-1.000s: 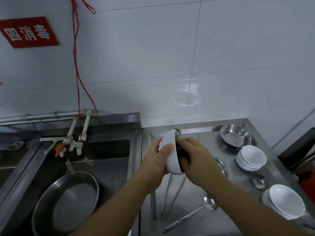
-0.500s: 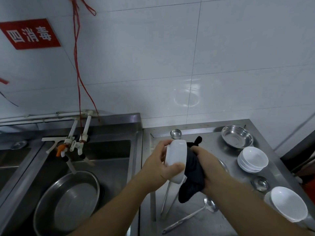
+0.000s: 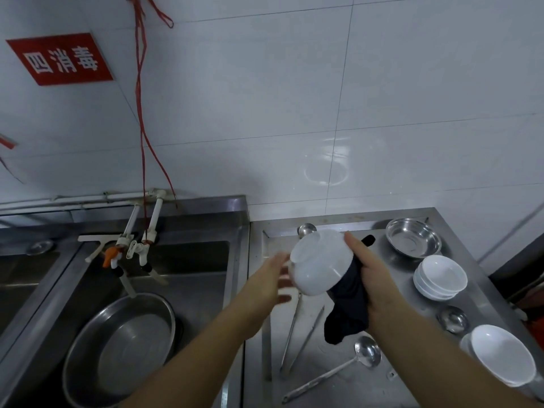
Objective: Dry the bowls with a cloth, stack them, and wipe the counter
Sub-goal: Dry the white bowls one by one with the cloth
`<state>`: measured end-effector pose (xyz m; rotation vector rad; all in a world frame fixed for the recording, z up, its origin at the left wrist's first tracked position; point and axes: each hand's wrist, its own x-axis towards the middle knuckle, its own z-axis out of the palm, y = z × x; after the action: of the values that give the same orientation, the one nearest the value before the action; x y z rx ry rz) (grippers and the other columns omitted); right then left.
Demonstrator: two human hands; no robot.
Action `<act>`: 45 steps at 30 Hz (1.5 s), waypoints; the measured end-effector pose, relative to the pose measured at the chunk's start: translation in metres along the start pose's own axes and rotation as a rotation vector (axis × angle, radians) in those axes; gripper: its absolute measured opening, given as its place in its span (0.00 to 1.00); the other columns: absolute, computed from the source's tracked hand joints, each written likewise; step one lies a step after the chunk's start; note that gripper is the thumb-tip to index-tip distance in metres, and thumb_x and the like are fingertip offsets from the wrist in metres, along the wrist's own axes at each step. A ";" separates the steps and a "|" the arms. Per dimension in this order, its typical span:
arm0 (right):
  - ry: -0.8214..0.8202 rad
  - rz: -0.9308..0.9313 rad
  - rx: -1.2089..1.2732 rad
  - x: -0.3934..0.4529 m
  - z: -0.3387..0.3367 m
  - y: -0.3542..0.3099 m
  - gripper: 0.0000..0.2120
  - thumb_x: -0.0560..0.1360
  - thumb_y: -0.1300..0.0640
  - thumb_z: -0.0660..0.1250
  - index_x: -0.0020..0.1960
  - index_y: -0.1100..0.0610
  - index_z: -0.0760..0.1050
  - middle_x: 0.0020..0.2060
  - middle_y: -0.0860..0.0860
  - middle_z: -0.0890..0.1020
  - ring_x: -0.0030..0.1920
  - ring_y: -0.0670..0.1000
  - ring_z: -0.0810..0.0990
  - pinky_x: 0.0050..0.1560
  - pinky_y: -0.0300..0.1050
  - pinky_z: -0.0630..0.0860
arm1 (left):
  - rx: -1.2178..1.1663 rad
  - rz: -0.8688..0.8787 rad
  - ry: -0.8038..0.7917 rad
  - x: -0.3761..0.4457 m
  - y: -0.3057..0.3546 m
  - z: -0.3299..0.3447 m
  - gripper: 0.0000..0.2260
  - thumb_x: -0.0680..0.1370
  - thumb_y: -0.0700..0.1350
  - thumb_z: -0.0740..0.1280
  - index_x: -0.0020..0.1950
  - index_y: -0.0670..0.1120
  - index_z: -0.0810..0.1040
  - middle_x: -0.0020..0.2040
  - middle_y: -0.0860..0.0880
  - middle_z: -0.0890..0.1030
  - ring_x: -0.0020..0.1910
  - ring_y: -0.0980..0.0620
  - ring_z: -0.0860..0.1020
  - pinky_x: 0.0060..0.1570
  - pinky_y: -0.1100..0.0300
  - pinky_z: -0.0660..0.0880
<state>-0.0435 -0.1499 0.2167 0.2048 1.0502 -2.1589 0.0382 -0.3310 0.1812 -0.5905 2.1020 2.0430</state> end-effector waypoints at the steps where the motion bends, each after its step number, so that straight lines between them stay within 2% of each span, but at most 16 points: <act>1: 0.007 -0.023 0.024 0.000 -0.001 0.000 0.23 0.76 0.41 0.70 0.58 0.59 0.87 0.57 0.59 0.87 0.52 0.57 0.88 0.48 0.49 0.85 | -0.128 -0.114 -0.032 -0.002 -0.003 0.001 0.25 0.85 0.65 0.54 0.69 0.53 0.81 0.64 0.46 0.84 0.59 0.49 0.83 0.56 0.54 0.80; 3: 0.025 -0.047 0.083 0.002 -0.004 0.003 0.21 0.78 0.41 0.68 0.55 0.58 0.88 0.53 0.57 0.88 0.49 0.55 0.89 0.45 0.47 0.85 | -0.353 -0.239 -0.130 -0.008 -0.010 0.002 0.25 0.85 0.60 0.56 0.66 0.46 0.85 0.57 0.44 0.86 0.54 0.47 0.83 0.54 0.54 0.79; 6: 0.042 -0.051 0.116 0.003 -0.011 0.012 0.21 0.79 0.42 0.67 0.55 0.59 0.88 0.50 0.57 0.88 0.47 0.55 0.88 0.45 0.48 0.86 | -0.575 -0.243 -0.215 -0.014 -0.014 0.003 0.24 0.78 0.53 0.70 0.70 0.39 0.81 0.53 0.43 0.82 0.50 0.48 0.81 0.54 0.53 0.79; 11: 0.054 -0.014 0.074 0.002 -0.017 0.025 0.27 0.73 0.40 0.72 0.61 0.60 0.85 0.44 0.56 0.87 0.36 0.52 0.86 0.33 0.44 0.83 | -0.815 -0.165 -0.083 -0.014 -0.009 0.007 0.18 0.81 0.49 0.70 0.67 0.42 0.84 0.59 0.42 0.85 0.51 0.49 0.85 0.53 0.55 0.82; 15: 0.241 0.115 -0.175 0.000 -0.020 0.041 0.26 0.77 0.34 0.69 0.58 0.55 0.87 0.49 0.56 0.89 0.41 0.53 0.89 0.38 0.46 0.82 | -0.964 -0.073 0.002 -0.009 0.007 0.003 0.20 0.77 0.45 0.70 0.68 0.39 0.82 0.64 0.39 0.84 0.58 0.44 0.86 0.53 0.55 0.85; 18: 0.410 0.118 -0.264 0.001 -0.026 0.047 0.20 0.77 0.44 0.75 0.59 0.58 0.84 0.42 0.59 0.89 0.34 0.56 0.86 0.30 0.45 0.78 | -0.946 -0.008 0.059 -0.006 0.017 -0.002 0.22 0.76 0.43 0.71 0.70 0.40 0.78 0.64 0.37 0.84 0.62 0.41 0.85 0.52 0.53 0.85; 22: 0.462 -0.210 -0.288 0.000 -0.018 0.036 0.11 0.76 0.49 0.77 0.57 0.48 0.82 0.48 0.55 0.88 0.44 0.59 0.88 0.35 0.49 0.82 | -0.694 -0.020 0.143 -0.008 0.017 -0.007 0.15 0.80 0.39 0.70 0.68 0.42 0.79 0.58 0.40 0.87 0.57 0.42 0.87 0.48 0.51 0.86; 24: 0.348 -0.445 -0.457 -0.005 -0.006 0.028 0.11 0.74 0.44 0.76 0.56 0.38 0.82 0.49 0.47 0.88 0.45 0.51 0.88 0.39 0.46 0.84 | -0.459 -0.015 0.100 -0.012 0.016 -0.003 0.12 0.83 0.38 0.68 0.67 0.42 0.81 0.58 0.41 0.87 0.56 0.43 0.87 0.51 0.51 0.85; 26: 0.125 -0.717 -0.752 -0.013 0.003 0.024 0.16 0.74 0.42 0.72 0.61 0.33 0.78 0.55 0.39 0.85 0.52 0.43 0.86 0.50 0.41 0.84 | -0.295 0.016 -0.006 -0.015 0.017 0.003 0.11 0.84 0.39 0.68 0.66 0.42 0.82 0.59 0.41 0.87 0.58 0.43 0.86 0.55 0.50 0.85; 29: -0.203 -1.022 -1.315 -0.014 -0.002 0.030 0.28 0.77 0.57 0.71 0.72 0.37 0.71 0.69 0.34 0.74 0.70 0.43 0.75 0.69 0.38 0.73 | -0.227 0.049 -0.142 -0.020 0.021 0.003 0.10 0.82 0.37 0.70 0.63 0.41 0.83 0.57 0.42 0.87 0.58 0.43 0.86 0.54 0.53 0.84; 31: -0.254 -1.098 -1.437 -0.010 -0.011 0.033 0.30 0.76 0.64 0.72 0.73 0.45 0.73 0.72 0.38 0.72 0.72 0.45 0.74 0.72 0.43 0.72 | -0.153 0.047 -0.194 -0.023 0.020 0.000 0.10 0.82 0.35 0.68 0.63 0.40 0.82 0.56 0.42 0.87 0.57 0.44 0.86 0.54 0.55 0.84; 34: -0.241 -1.081 -1.340 -0.006 -0.014 0.029 0.22 0.78 0.61 0.72 0.70 0.48 0.75 0.65 0.40 0.77 0.65 0.46 0.78 0.64 0.44 0.78 | -0.092 0.026 -0.252 -0.026 0.015 0.000 0.11 0.84 0.37 0.67 0.66 0.41 0.81 0.61 0.42 0.86 0.62 0.42 0.84 0.65 0.44 0.81; 36: -0.169 -1.013 -1.283 -0.005 -0.008 0.024 0.17 0.78 0.54 0.70 0.65 0.41 0.74 0.57 0.36 0.79 0.58 0.43 0.80 0.56 0.38 0.79 | -0.075 0.019 -0.280 -0.028 0.013 0.001 0.13 0.84 0.38 0.67 0.68 0.42 0.80 0.63 0.42 0.85 0.65 0.41 0.83 0.69 0.40 0.77; 38: -0.023 -0.889 -1.193 -0.002 0.002 0.015 0.14 0.77 0.45 0.68 0.61 0.33 0.73 0.53 0.35 0.81 0.53 0.40 0.81 0.51 0.34 0.79 | -0.053 0.033 -0.312 -0.030 0.014 0.000 0.14 0.84 0.39 0.67 0.69 0.42 0.80 0.64 0.42 0.85 0.65 0.41 0.83 0.70 0.40 0.77; 41: 0.155 -0.694 -0.971 0.008 0.011 0.002 0.09 0.75 0.42 0.69 0.55 0.34 0.78 0.47 0.36 0.85 0.48 0.40 0.84 0.44 0.33 0.78 | -0.041 0.066 -0.340 -0.032 0.019 -0.004 0.15 0.82 0.40 0.68 0.69 0.41 0.80 0.64 0.40 0.85 0.65 0.40 0.83 0.68 0.42 0.78; 45: 0.213 -0.386 -0.561 0.016 0.002 -0.008 0.10 0.73 0.42 0.73 0.54 0.40 0.84 0.49 0.48 0.89 0.51 0.53 0.88 0.54 0.55 0.84 | -0.007 0.117 -0.393 -0.033 0.029 -0.012 0.17 0.82 0.41 0.69 0.70 0.41 0.80 0.65 0.40 0.84 0.66 0.39 0.82 0.69 0.41 0.77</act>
<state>-0.0601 -0.1567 0.2156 -0.0385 1.8991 -2.0941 0.0594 -0.3377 0.2216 -0.0550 1.9332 2.0234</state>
